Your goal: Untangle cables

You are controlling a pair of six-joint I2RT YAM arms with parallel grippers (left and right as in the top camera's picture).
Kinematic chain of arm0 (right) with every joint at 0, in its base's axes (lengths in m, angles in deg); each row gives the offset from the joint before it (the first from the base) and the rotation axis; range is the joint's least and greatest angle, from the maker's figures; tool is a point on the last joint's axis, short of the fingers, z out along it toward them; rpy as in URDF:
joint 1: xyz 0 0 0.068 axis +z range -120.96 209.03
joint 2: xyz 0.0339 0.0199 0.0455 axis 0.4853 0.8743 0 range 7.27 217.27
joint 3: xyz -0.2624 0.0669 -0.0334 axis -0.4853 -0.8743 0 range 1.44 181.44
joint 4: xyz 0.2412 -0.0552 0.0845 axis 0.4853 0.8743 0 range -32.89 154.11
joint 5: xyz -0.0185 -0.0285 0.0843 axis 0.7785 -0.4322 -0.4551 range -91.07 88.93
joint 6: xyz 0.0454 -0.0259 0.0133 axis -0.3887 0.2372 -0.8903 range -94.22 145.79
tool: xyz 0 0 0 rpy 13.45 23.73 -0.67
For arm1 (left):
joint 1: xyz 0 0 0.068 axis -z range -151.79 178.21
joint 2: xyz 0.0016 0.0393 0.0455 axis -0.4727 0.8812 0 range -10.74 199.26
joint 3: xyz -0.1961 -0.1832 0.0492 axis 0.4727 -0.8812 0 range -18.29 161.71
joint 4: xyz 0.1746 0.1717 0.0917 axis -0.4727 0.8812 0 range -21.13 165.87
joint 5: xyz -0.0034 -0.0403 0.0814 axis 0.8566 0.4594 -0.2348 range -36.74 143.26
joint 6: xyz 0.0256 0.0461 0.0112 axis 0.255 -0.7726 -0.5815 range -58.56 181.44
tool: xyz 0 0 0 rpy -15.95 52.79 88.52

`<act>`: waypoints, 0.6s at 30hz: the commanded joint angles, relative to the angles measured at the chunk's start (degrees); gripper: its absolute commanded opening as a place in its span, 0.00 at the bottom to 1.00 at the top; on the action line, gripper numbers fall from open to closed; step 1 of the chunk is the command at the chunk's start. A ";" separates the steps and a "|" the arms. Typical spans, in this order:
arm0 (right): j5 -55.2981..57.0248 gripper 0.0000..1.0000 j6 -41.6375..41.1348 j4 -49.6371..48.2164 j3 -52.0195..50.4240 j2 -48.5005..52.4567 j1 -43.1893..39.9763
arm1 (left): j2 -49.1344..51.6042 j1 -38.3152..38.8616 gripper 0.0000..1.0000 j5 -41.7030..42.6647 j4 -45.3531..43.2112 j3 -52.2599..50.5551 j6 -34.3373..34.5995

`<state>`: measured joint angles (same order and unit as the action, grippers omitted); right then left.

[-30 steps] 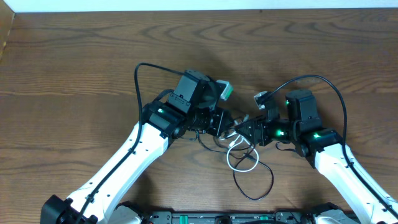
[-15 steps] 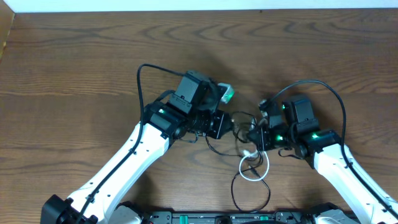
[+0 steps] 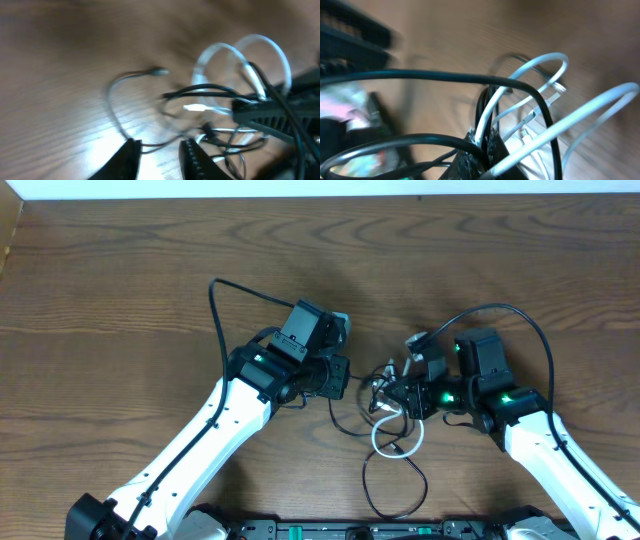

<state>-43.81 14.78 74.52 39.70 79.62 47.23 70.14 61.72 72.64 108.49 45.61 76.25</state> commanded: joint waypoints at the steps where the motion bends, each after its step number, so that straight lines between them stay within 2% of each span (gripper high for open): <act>1: -7.37 0.01 0.79 -1.38 0.13 -0.63 0.11 | -0.31 -0.07 0.38 13.57 -0.13 0.17 -3.61; 4: 1.18 0.01 -4.55 -1.09 0.13 -0.63 0.11 | -0.31 -0.07 0.46 19.91 0.13 0.17 -7.34; 6: 6.99 0.01 -8.59 -0.92 0.13 -0.63 0.11 | -0.31 -0.07 0.50 20.96 0.17 0.17 -7.98; 10: 12.59 0.01 -13.03 -0.92 0.13 -0.63 0.11 | -0.31 -0.07 0.50 20.94 0.13 0.17 -8.39; 18: 16.26 0.01 -13.84 1.73 0.13 -0.61 0.11 | -0.31 -0.07 0.51 21.14 -1.07 0.20 -8.33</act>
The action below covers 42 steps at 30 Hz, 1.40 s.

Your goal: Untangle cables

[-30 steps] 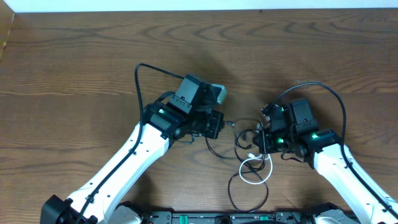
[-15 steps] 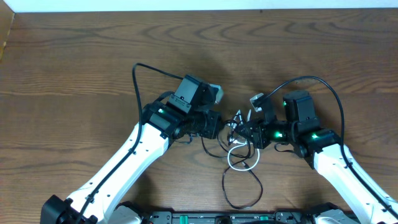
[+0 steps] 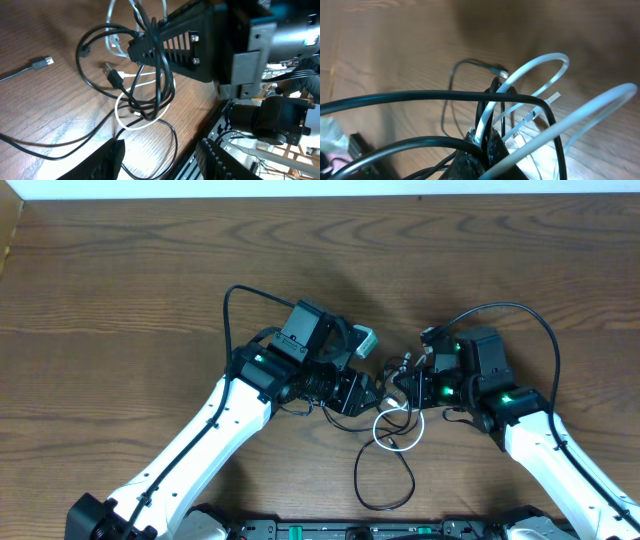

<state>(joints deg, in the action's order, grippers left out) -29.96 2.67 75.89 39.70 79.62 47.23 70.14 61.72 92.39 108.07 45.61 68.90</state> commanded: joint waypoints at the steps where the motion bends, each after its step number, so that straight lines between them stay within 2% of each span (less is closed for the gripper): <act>1: 2.32 0.01 -1.73 0.52 0.13 -0.61 0.13 | -0.31 -0.07 0.51 1.51 -1.31 0.20 -0.85; 5: -0.66 0.01 -1.70 0.24 0.13 -0.61 0.24 | -0.28 -0.07 0.50 1.07 -5.79 0.17 0.20; 9: -3.78 0.01 -1.68 -0.11 0.13 -0.61 0.24 | 0.04 -0.07 0.51 -2.86 -8.94 0.17 1.25; 21: -5.62 0.01 -0.79 -0.15 0.13 -0.61 0.24 | 4.46 -0.04 0.49 -3.80 -10.58 0.17 2.58; 27: -5.62 0.01 -0.79 -0.13 0.13 -0.61 0.24 | 4.74 -0.04 0.37 -3.80 -12.59 0.17 2.73; 31: -5.62 0.01 -0.79 -0.13 0.13 -0.61 0.24 | 4.74 -0.04 0.14 -3.78 -12.74 0.17 2.75; 33: -5.62 0.01 -0.79 -0.13 0.13 -0.61 0.24 | 4.74 -0.04 0.08 -3.78 -12.70 0.17 2.75; 39: -4.68 0.01 -0.35 0.55 0.13 -0.61 0.24 | 4.68 -0.07 0.07 -3.58 -12.33 0.17 3.39; 42: 0.61 0.01 -0.39 3.50 0.13 -0.61 0.24 | 3.56 -0.85 0.08 -3.56 -12.35 0.20 3.96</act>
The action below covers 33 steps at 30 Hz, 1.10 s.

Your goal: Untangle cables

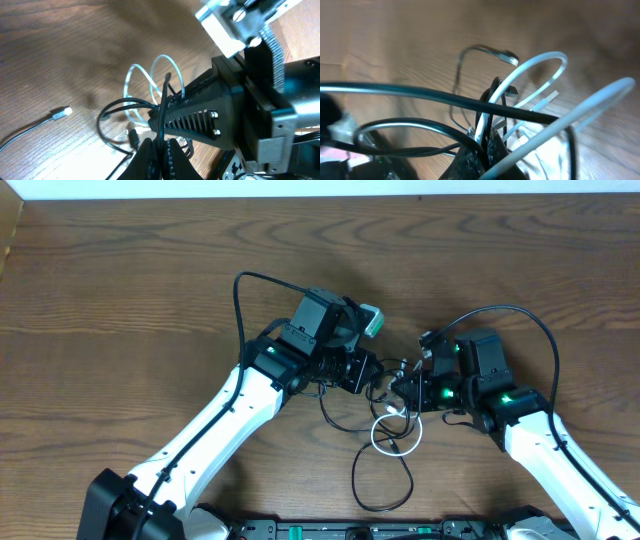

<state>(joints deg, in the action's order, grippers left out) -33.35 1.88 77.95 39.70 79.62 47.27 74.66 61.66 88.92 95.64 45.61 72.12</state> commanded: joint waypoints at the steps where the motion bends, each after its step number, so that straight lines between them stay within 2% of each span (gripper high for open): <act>1: 6.69 0.01 0.39 2.95 0.13 -0.61 0.17 | -1.64 -1.31 0.08 -0.09 0.09 0.22 0.87; 6: 15.06 0.01 0.37 8.37 0.13 -0.61 0.17 | -6.78 -5.75 0.08 1.99 -0.44 0.44 5.46; 10: 15.65 0.01 0.37 8.92 0.13 -0.61 0.17 | -10.47 -10.34 0.08 7.50 -2.10 0.44 7.72; 16: 15.37 0.01 0.37 8.98 0.13 -0.61 0.20 | -12.74 -15.32 0.07 7.65 -1.73 0.42 7.72; 19: 13.53 0.01 0.37 8.70 0.13 -0.61 0.17 | -12.44 -15.23 0.08 7.63 0.13 0.42 7.69; 22: 10.93 0.01 0.37 7.43 0.13 -0.61 0.17 | -11.30 -13.77 0.17 7.34 3.48 0.39 7.63; 28: 3.21 0.01 0.28 3.19 0.13 -0.61 0.17 | -7.85 -9.68 0.17 6.75 7.74 0.35 6.97; 33: 3.17 0.01 -2.40 1.18 0.13 -0.61 0.17 | -5.20 -6.10 0.17 6.73 10.05 0.35 4.70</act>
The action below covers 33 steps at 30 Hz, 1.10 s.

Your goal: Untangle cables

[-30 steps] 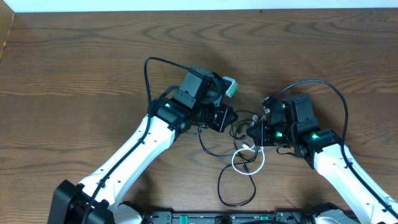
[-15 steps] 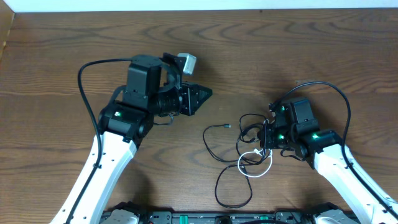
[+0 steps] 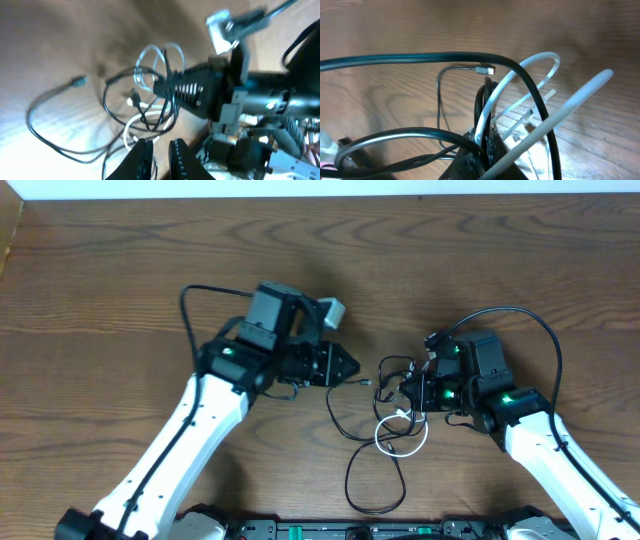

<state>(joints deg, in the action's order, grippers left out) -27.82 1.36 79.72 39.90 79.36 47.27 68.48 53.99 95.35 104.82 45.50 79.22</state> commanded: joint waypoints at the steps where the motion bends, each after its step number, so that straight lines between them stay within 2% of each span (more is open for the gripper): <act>1: -2.34 0.01 -2.19 -0.72 -0.07 -0.35 0.17 | 1.36 2.05 0.17 0.31 1.27 0.46 -2.75; 9: -2.36 0.01 -3.17 -1.40 -0.07 -0.35 0.17 | 2.78 5.16 0.17 -0.07 1.77 0.46 -2.93; 19: -4.98 0.01 -5.79 -2.54 -0.07 -0.35 0.17 | 2.78 9.86 0.17 -12.31 1.81 0.17 -2.91; 24: -7.39 0.01 -8.66 -2.69 -0.07 -0.35 0.17 | 2.82 11.08 0.17 -15.74 1.51 0.17 -2.89; 29: -9.81 0.01 -9.68 -2.75 -0.07 -0.35 0.17 | 2.82 11.13 0.34 -15.80 1.05 0.17 -2.89; 33: -11.39 0.01 -9.86 -2.73 -0.07 -0.35 0.17 | 2.82 11.17 0.36 -15.80 0.37 0.17 -2.89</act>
<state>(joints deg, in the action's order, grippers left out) -36.10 -7.32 77.14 39.90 79.36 47.27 70.95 65.02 80.70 105.49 45.50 76.81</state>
